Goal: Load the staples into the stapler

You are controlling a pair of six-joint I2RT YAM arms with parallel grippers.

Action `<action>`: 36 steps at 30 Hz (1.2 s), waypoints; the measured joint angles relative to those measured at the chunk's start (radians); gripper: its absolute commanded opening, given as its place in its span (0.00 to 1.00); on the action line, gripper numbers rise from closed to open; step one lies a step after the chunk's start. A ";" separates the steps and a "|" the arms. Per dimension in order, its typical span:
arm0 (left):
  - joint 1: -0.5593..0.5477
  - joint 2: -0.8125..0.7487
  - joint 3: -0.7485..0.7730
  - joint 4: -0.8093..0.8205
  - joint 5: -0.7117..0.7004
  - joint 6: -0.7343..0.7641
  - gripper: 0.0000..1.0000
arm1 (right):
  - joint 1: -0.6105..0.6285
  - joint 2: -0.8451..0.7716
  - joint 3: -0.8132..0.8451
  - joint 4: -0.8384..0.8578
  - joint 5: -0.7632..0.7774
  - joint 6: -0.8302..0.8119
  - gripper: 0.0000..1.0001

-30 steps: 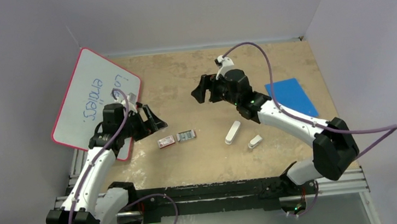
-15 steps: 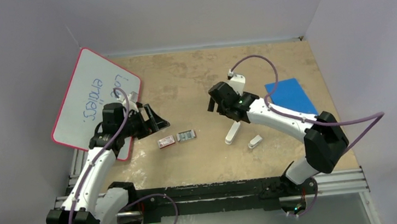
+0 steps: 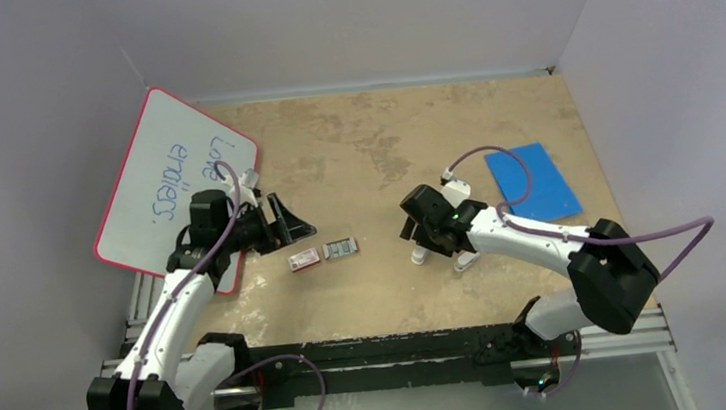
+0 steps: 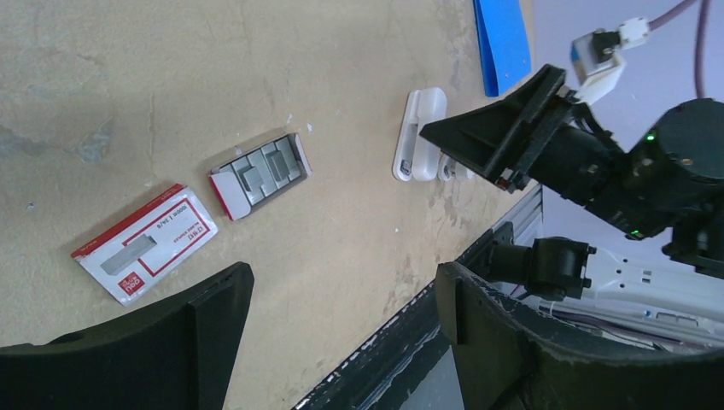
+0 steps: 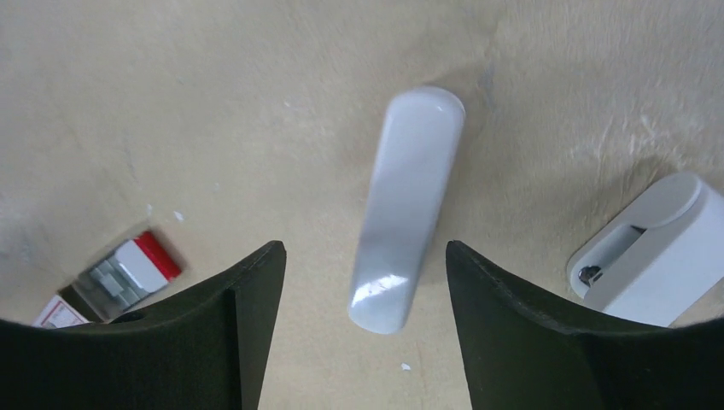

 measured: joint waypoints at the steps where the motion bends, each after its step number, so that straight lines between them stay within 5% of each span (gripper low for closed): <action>1: 0.000 0.003 -0.001 0.002 0.005 0.000 0.79 | 0.000 0.000 -0.017 0.007 -0.015 0.011 0.71; 14: -0.098 0.090 -0.021 0.069 0.034 -0.024 0.61 | 0.003 0.021 -0.063 0.078 -0.101 0.043 0.37; 21: -0.172 0.182 -0.073 0.180 0.034 -0.082 0.58 | 0.003 0.034 -0.052 0.098 -0.114 -0.078 0.36; 36: -0.324 0.365 -0.179 0.549 -0.023 -0.235 0.50 | 0.004 0.094 -0.025 0.439 -0.402 -0.360 0.37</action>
